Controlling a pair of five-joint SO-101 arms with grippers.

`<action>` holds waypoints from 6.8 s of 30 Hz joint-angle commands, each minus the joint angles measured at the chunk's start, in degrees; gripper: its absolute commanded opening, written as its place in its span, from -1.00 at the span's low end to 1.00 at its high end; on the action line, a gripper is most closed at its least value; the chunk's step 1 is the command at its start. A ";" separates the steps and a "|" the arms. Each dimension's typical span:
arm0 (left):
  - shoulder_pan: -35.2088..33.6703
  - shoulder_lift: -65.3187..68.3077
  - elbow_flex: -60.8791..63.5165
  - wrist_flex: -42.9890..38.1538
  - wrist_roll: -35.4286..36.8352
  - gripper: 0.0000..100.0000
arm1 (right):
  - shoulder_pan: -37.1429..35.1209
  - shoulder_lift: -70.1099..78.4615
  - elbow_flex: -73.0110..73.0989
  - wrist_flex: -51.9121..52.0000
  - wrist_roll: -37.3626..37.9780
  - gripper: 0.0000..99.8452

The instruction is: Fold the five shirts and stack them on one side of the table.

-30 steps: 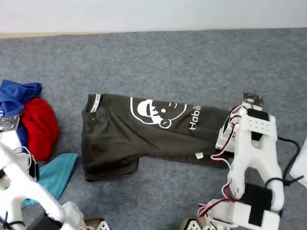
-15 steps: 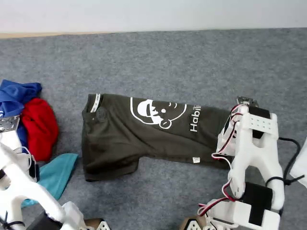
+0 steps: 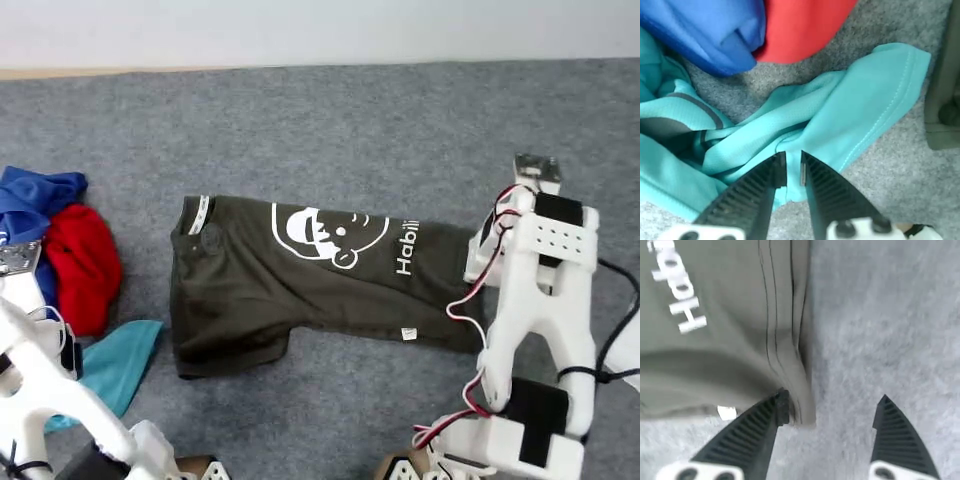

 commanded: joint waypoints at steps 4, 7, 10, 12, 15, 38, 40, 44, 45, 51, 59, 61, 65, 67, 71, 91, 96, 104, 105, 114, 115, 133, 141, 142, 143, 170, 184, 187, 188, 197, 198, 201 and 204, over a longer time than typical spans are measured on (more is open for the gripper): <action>0.26 -1.32 -0.13 0.70 0.00 -0.89 | -5.49 4.62 -2.29 -4.18 0.79 -0.45; 0.26 -1.32 -0.13 0.70 0.00 -0.89 | -6.46 6.55 -3.52 -4.97 0.79 -0.45; 0.26 -1.32 -0.13 0.62 0.00 -0.89 | -6.29 7.43 -6.24 -6.02 0.79 -0.50; 0.26 -1.32 -0.13 0.53 0.00 -0.89 | -6.46 8.40 -8.00 -8.04 0.88 -0.62; 0.26 -1.32 0.92 0.00 0.00 -0.89 | -6.55 10.95 -10.29 -12.18 4.04 -0.82; 0.26 -1.67 5.49 -5.45 -0.18 -0.89 | -6.55 41.80 -38.15 -20.00 7.82 -0.98; 0.26 -1.67 5.49 -5.45 -0.18 -0.89 | -6.46 43.82 -42.90 -18.51 7.82 -0.98; 0.26 -1.67 5.49 -5.45 -0.26 -0.89 | -7.08 42.86 -50.99 -9.54 7.56 -0.98; 0.26 -1.67 5.49 -5.54 -0.26 -0.89 | -7.43 42.24 -52.57 -6.90 7.65 -0.98; 0.26 -1.67 5.23 -6.68 -0.26 -0.89 | -7.87 39.34 -54.33 4.09 7.65 -0.98; 0.26 -1.67 4.62 -6.59 -0.26 -0.89 | -6.64 39.08 -54.33 10.07 7.65 -0.98; 0.26 -1.67 4.62 -6.51 -0.26 -0.89 | -5.93 38.55 -54.68 11.12 7.65 -0.98; 0.18 -1.67 4.62 -6.33 -0.09 -0.89 | -7.25 34.33 -55.47 16.57 7.82 -0.98; 0.00 -1.67 4.62 -6.33 -0.09 -0.89 | -9.10 31.69 -55.47 20.09 9.58 -0.98; 0.00 -1.76 4.62 -6.15 -0.09 -0.89 | -11.56 26.68 -54.95 22.81 13.36 -0.98; -14.07 -1.76 -7.78 -1.41 0.00 -0.89 | -34.77 -2.51 -9.93 15.87 33.93 -0.98; -14.42 -1.49 -8.04 -1.76 0.00 -0.89 | -44.35 -4.44 -2.64 8.57 34.02 -0.98; -13.89 -1.32 -8.04 -1.76 0.09 -0.89 | -55.96 -4.00 -0.18 -0.13 33.58 -0.67; -13.89 -1.32 -8.04 -1.76 0.09 -0.89 | -57.10 -4.00 0.35 -1.27 33.58 -0.65; -13.71 -1.41 -7.78 -0.97 0.18 -0.89 | -63.69 -2.77 6.86 -11.47 33.58 -0.75; -13.27 -1.49 -7.87 -0.26 0.18 -0.89 | -63.69 -1.63 6.86 -12.53 33.58 -0.75; 3.34 -22.51 -24.84 16.00 4.66 -0.89 | -63.43 11.03 -2.90 -13.67 33.58 -0.74; -7.56 -27.25 -13.32 10.46 4.48 -0.89 | -63.60 11.30 -2.81 -14.11 33.58 -0.74; -9.23 -27.25 -11.21 8.79 4.48 -0.89 | -63.60 11.47 -2.81 -14.11 33.58 -0.74; -10.81 -27.25 -9.19 7.30 4.48 -0.89 | -63.69 12.00 -2.81 -14.11 33.58 -0.74; -13.89 -27.25 -1.80 2.46 4.48 -0.89 | -67.82 7.08 -6.15 -4.44 33.67 -0.59; -13.89 -27.25 -1.80 2.46 4.48 -0.89 | -65.36 17.36 -6.59 -13.67 34.11 -0.59; -13.89 -27.25 -1.80 2.46 4.48 -0.89 | -63.96 19.38 -6.59 -15.78 34.11 -0.59; -13.89 -27.25 -1.80 2.46 4.48 -0.89 | -63.43 19.74 -6.77 -16.13 34.20 -0.59; -13.80 -27.25 -1.80 2.64 4.48 -0.89 | -61.67 21.67 -11.25 -15.60 34.11 -0.59; -13.80 -27.25 -1.80 2.64 4.48 -0.89 | -61.76 21.85 -11.25 -15.60 34.11 -0.59; -13.80 -27.25 -1.80 2.64 4.48 -0.89 | -61.76 22.02 -11.25 -15.60 34.11 -0.74; -13.80 -27.25 -1.80 2.55 4.48 -0.89 | -61.93 21.58 -11.34 -15.60 34.02 -0.96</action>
